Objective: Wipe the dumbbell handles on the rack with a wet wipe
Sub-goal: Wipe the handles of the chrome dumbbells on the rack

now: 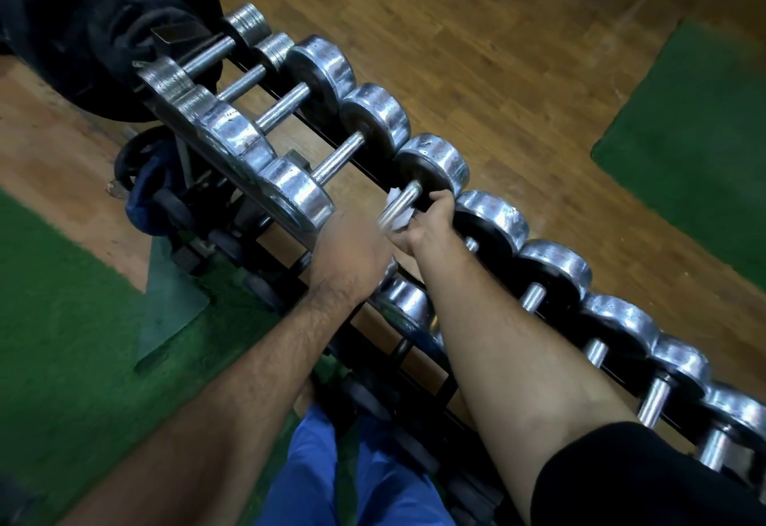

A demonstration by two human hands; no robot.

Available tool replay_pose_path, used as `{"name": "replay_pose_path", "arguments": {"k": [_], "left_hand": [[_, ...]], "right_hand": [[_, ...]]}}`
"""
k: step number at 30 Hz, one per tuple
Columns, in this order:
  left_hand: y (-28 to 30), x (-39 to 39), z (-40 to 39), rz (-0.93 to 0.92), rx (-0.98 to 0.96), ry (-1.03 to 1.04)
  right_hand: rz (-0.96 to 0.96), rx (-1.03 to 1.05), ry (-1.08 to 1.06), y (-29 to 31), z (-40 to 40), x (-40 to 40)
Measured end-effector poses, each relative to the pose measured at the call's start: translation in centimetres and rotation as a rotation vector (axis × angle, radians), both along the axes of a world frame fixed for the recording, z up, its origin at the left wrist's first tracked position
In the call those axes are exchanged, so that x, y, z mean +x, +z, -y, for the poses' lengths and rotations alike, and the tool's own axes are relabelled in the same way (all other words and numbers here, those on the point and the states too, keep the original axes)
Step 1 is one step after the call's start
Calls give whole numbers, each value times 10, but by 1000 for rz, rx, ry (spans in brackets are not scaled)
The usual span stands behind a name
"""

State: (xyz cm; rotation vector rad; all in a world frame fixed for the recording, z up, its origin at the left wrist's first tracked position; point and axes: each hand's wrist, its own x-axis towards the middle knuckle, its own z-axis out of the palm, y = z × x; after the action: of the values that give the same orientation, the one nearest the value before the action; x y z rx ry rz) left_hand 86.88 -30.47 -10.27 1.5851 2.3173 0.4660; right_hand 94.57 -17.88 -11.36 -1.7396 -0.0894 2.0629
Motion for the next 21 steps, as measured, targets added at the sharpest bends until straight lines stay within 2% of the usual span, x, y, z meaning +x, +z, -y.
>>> {"name": "replay_pose_path", "arguments": {"k": [2, 7, 10, 15, 18, 21], "left_hand": [[-1, -3, 0, 51, 9, -5], [0, 5, 10, 75, -50, 83], [0, 14, 13, 19, -72, 111], [1, 22, 4, -89, -75, 104], [0, 25, -2, -72, -84, 107], [-4, 23, -2, -39, -70, 110]], "right_hand": [[-34, 15, -21, 1, 6, -4], [72, 23, 290, 8, 12, 4], [65, 18, 114, 8, 1, 13], [-41, 172, -191, 4, 8, 8], [-42, 283, -185, 12, 4, 4], [-75, 289, -83, 23, 5, 0]]}}
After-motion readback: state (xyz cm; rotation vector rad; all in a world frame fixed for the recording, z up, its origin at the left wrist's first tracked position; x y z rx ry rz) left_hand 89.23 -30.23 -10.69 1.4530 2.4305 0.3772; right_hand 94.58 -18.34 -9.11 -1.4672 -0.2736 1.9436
